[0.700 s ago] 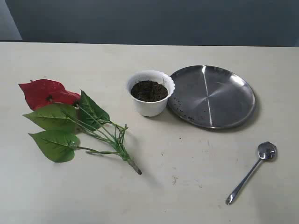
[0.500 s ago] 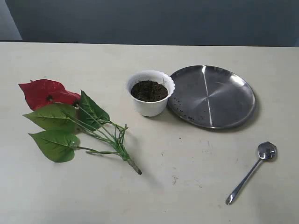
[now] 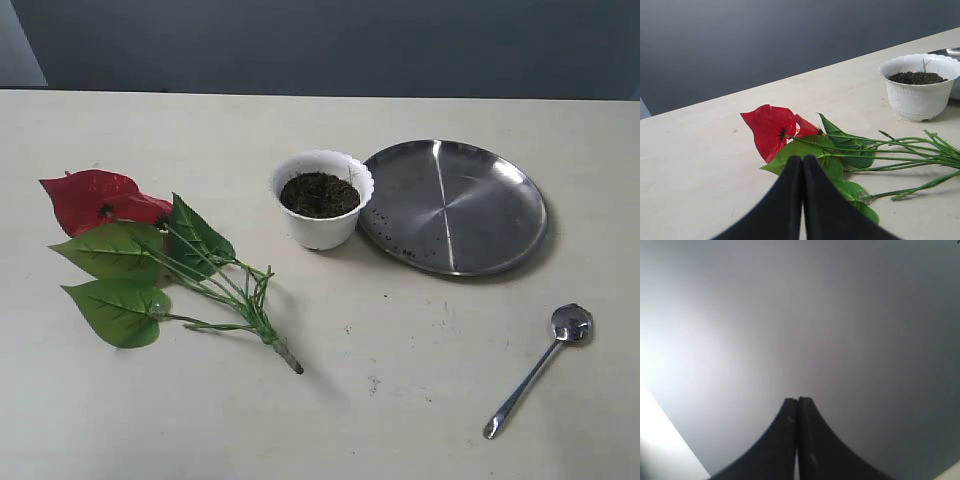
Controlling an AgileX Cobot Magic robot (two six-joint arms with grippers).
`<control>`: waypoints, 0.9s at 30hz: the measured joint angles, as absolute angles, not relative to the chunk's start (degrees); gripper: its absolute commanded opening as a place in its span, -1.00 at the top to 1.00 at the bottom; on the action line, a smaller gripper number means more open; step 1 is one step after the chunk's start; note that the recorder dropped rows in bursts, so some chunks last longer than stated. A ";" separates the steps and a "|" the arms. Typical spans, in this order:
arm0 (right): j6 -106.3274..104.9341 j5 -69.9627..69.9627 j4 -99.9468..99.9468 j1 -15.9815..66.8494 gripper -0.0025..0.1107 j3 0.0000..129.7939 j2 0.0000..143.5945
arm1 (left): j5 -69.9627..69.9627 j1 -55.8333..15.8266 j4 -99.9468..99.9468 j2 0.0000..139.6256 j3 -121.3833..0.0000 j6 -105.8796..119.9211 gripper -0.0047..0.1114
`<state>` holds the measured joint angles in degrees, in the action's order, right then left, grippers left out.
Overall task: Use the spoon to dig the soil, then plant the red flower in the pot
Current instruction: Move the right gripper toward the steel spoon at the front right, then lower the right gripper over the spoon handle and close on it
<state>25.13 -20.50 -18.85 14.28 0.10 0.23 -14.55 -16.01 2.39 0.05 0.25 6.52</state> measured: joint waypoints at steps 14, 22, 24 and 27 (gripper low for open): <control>32.76 31.25 23.79 16.78 0.83 33.84 22.91 | -14.55 -16.01 2.39 0.05 0.25 6.52 0.91; 20.23 55.92 1.26 17.25 0.83 46.11 54.48 | -14.55 -16.01 2.39 0.05 0.25 6.52 0.91; 20.26 56.27 -2.06 17.25 0.83 45.71 60.79 | -14.55 -16.01 2.39 0.05 0.25 6.52 0.91; 20.26 56.30 -7.49 17.25 0.83 44.90 69.27 | -14.55 -16.01 2.39 0.05 0.25 6.52 0.91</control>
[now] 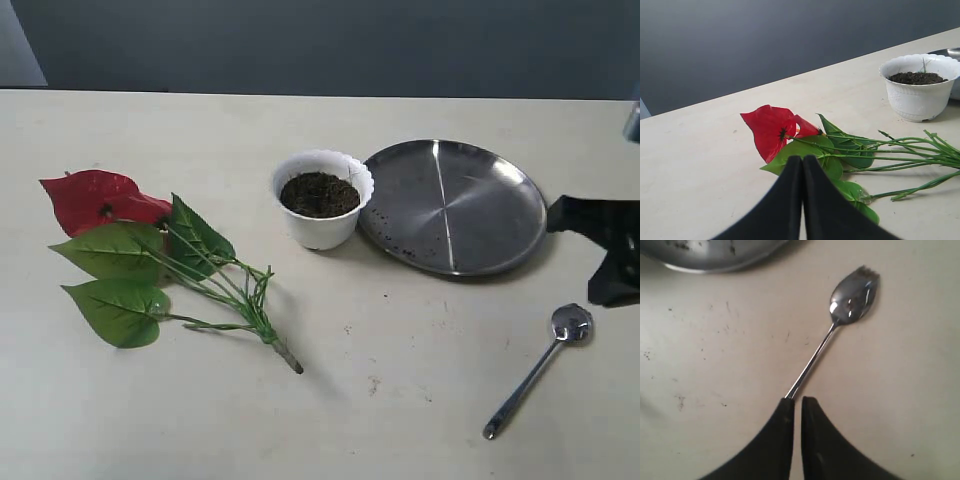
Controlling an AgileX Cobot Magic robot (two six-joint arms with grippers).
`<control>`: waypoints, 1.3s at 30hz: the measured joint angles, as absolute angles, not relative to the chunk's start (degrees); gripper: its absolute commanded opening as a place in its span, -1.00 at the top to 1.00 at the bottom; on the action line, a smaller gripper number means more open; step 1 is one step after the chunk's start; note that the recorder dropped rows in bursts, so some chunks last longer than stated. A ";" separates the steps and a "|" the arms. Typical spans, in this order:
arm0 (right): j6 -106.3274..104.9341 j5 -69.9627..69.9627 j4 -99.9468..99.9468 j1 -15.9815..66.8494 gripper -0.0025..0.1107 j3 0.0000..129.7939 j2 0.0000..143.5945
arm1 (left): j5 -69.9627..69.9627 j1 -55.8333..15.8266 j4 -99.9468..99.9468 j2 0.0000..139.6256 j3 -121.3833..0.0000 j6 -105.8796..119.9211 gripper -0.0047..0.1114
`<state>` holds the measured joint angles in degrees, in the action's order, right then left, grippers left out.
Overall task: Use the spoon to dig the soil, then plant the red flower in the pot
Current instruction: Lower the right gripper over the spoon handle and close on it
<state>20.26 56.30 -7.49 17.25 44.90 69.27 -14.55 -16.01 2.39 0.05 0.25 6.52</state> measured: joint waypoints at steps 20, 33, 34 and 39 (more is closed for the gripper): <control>30.93 38.78 -11.09 24.59 0.83 34.46 83.28 | -14.55 -16.01 2.39 0.05 0.25 6.52 0.91; 30.44 33.88 -4.92 24.59 0.08 34.22 84.80 | -14.55 -16.01 2.39 0.05 0.25 6.52 0.91; 30.57 33.17 -4.80 24.59 0.07 34.22 84.80 | -14.55 -16.01 2.39 0.05 0.25 6.52 0.91; 35.23 31.38 -2.18 24.59 0.07 34.22 87.42 | -14.55 -16.01 2.39 0.05 0.25 6.52 0.91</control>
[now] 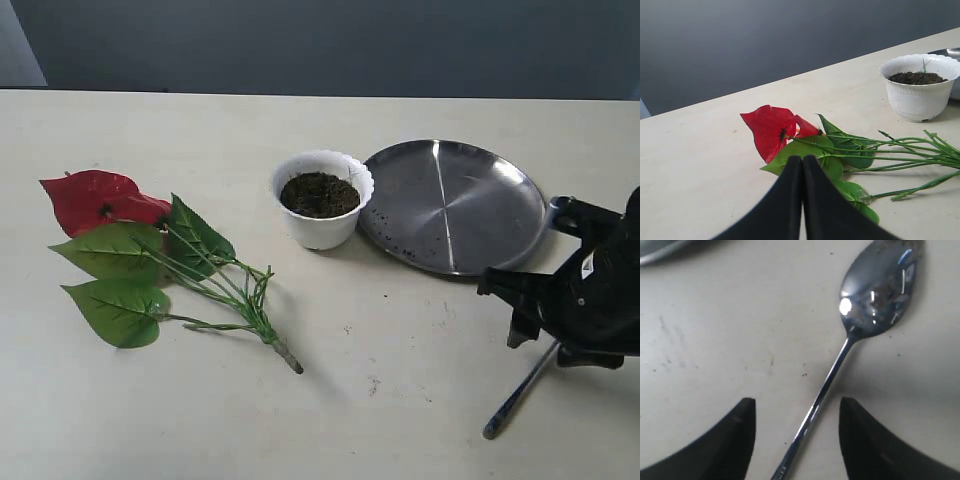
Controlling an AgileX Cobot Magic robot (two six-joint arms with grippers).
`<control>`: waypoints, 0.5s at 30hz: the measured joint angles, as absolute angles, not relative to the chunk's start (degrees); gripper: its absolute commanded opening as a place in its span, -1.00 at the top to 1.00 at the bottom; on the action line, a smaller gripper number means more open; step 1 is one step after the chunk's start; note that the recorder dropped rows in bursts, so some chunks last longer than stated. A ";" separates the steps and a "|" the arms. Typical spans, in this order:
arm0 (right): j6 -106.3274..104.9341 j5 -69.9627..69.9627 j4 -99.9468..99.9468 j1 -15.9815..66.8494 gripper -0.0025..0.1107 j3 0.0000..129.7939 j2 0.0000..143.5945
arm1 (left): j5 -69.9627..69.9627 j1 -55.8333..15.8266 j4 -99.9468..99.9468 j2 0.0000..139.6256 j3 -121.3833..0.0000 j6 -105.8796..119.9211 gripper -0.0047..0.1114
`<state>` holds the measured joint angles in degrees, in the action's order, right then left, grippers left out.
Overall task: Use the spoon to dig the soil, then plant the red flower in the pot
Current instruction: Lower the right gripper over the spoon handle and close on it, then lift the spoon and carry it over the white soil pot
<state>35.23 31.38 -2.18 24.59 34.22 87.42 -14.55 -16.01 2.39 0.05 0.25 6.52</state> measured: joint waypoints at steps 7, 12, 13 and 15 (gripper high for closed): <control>38.13 31.01 -2.07 24.69 0.27 34.32 95.50 | -14.55 -16.01 2.39 0.05 0.25 6.52 0.91; 38.36 32.24 -1.22 24.68 0.97 34.66 96.86 | -14.55 -16.01 2.39 0.05 0.25 6.52 0.91; 38.36 32.52 -1.22 24.68 0.97 34.78 97.15 | -14.55 -16.01 2.39 0.05 0.25 6.52 0.91; 37.31 32.78 -1.22 24.68 0.97 35.03 97.39 | -14.55 -16.01 2.39 0.05 0.25 6.52 0.91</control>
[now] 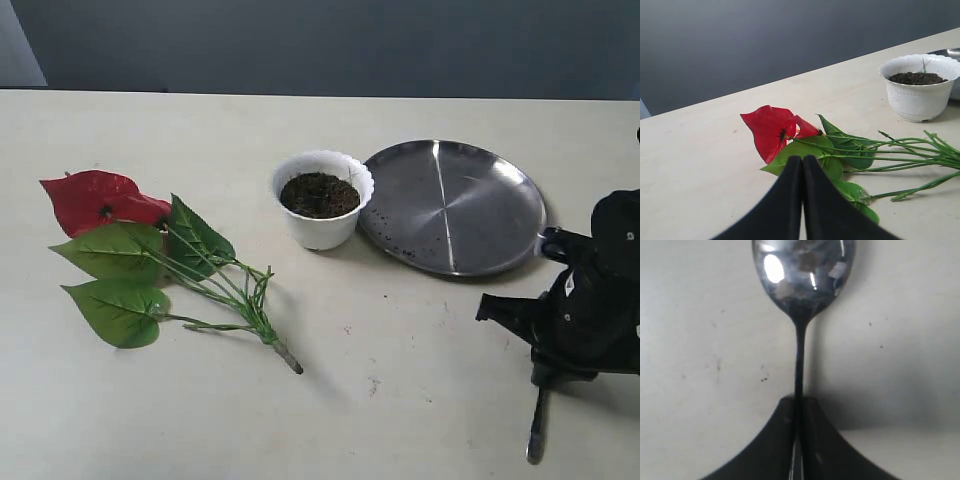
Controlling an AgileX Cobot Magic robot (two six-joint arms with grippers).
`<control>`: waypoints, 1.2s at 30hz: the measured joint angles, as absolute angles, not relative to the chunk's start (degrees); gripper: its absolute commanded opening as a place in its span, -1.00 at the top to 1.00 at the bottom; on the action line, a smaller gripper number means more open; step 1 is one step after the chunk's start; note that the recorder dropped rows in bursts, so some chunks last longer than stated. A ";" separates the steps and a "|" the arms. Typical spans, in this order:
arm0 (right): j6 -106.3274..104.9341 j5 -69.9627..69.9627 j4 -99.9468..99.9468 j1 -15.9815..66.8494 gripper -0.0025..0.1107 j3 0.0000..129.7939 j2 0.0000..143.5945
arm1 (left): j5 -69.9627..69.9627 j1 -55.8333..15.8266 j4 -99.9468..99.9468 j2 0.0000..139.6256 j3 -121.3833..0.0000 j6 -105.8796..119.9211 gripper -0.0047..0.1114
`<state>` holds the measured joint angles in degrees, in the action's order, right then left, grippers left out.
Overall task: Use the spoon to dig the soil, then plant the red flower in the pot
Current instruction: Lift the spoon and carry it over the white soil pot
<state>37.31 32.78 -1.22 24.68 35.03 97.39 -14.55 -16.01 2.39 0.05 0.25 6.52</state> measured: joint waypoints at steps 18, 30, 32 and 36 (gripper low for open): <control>1.92 47.64 -9.57 24.69 0.97 43.46 74.06 | -14.45 -16.01 2.39 0.05 0.25 6.52 0.91; -20.96 47.28 28.77 36.45 0.97 64.86 86.17 | -14.45 -16.01 2.39 0.05 0.25 6.52 0.91; -21.85 46.64 37.81 41.20 0.97 65.38 92.10 | -14.45 -16.01 2.39 0.05 0.25 6.52 0.91; -23.75 44.68 47.91 47.28 0.97 69.18 101.30 | -14.45 -16.01 2.39 0.05 0.25 6.52 0.91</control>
<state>-23.75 44.68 47.91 47.28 69.18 101.30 -14.45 -16.01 2.39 0.05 0.25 6.52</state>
